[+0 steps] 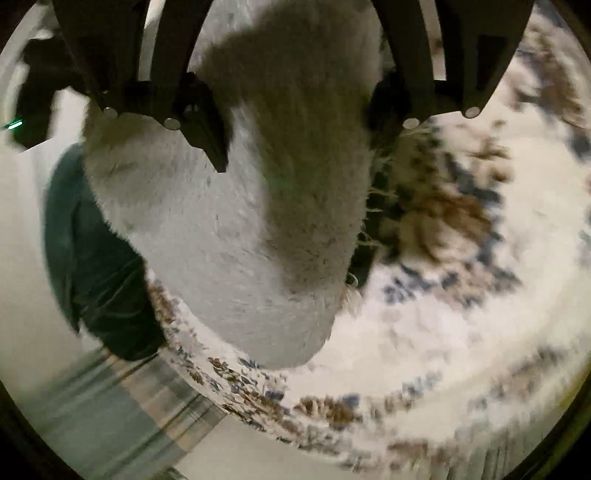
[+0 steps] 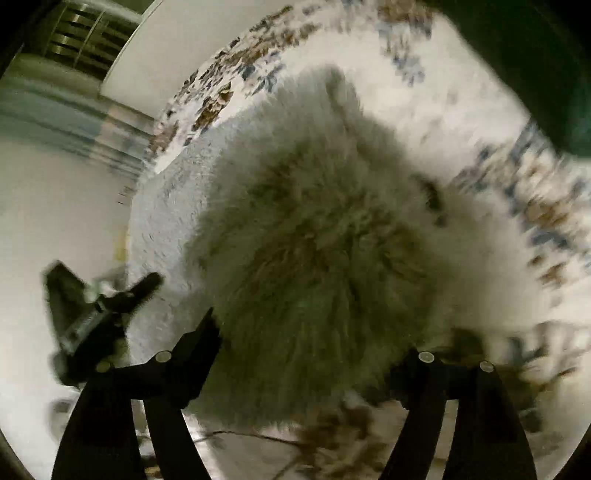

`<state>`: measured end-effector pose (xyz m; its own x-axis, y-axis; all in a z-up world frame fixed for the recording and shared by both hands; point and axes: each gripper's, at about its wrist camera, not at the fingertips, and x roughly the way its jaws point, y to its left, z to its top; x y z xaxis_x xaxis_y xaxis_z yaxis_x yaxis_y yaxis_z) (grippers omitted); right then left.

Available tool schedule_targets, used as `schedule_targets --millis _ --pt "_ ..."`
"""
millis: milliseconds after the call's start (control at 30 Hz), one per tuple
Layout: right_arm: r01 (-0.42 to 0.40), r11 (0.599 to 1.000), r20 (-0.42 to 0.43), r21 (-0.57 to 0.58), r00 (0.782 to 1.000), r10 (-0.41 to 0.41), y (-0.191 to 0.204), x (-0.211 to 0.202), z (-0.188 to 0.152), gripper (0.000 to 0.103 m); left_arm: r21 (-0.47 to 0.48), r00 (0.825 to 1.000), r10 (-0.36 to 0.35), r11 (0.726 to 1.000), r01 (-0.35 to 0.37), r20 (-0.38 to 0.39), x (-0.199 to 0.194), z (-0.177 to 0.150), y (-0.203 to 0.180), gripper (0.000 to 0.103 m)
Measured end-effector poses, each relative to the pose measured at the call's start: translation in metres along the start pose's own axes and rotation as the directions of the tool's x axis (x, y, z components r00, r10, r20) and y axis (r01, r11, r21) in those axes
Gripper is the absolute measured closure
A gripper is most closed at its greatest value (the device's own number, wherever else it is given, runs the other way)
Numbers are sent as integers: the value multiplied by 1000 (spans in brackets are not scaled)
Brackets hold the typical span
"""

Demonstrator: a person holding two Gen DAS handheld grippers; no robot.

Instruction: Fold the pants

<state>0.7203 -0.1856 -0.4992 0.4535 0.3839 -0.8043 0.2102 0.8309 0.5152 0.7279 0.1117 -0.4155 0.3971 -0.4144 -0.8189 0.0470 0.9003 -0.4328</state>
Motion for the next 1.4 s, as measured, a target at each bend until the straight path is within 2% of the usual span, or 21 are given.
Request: schedule_targets --millis 67,100,167,200,333,433,467,567,767,900,1133,1400 --pt "85 995 25 -43 996 -84 8 -18 -7 14 60 995 93 994 -94 28 -14 -9 -17 26" --pt "115 992 39 -61 993 -113 14 -29 -11 10 86 990 135 987 -139 44 -21 -14 -25 18" --pt "208 972 78 -110 977 -200 23 -50 -21 5 117 971 229 964 -237 73 -36 -27 -40 12" --pt "233 965 92 -119 970 -223 28 -52 -12 3 127 963 253 956 -263 90 -42 -32 -45 12" --pt "373 917 207 -143 917 -341 54 -113 -30 0 138 934 316 930 -339 165 -78 -50 -65 10" --pt "432 892 287 -135 878 -382 68 -159 -49 0 143 916 330 919 -367 229 -116 -66 -86 10" --pt "441 887 306 -138 871 -385 73 -178 -59 0 150 917 318 921 -359 241 -126 -70 -93 10" --pt "454 878 361 -148 852 -380 85 -226 -80 0 159 910 307 920 -359 279 -160 -86 -116 10" --pt "430 886 432 -170 841 -326 107 -330 -131 0 171 891 284 917 -361 355 -235 -132 -162 10" --pt "417 888 476 -193 831 -287 115 -394 -170 0 169 869 278 913 -372 410 -289 -169 -192 10" --pt "397 888 566 -232 797 -209 124 -515 -255 0 159 834 252 915 -370 490 -376 -239 -234 10" --pt "364 888 617 -282 778 -123 126 -619 -340 0 128 797 256 915 -383 547 -445 -304 -262 10"
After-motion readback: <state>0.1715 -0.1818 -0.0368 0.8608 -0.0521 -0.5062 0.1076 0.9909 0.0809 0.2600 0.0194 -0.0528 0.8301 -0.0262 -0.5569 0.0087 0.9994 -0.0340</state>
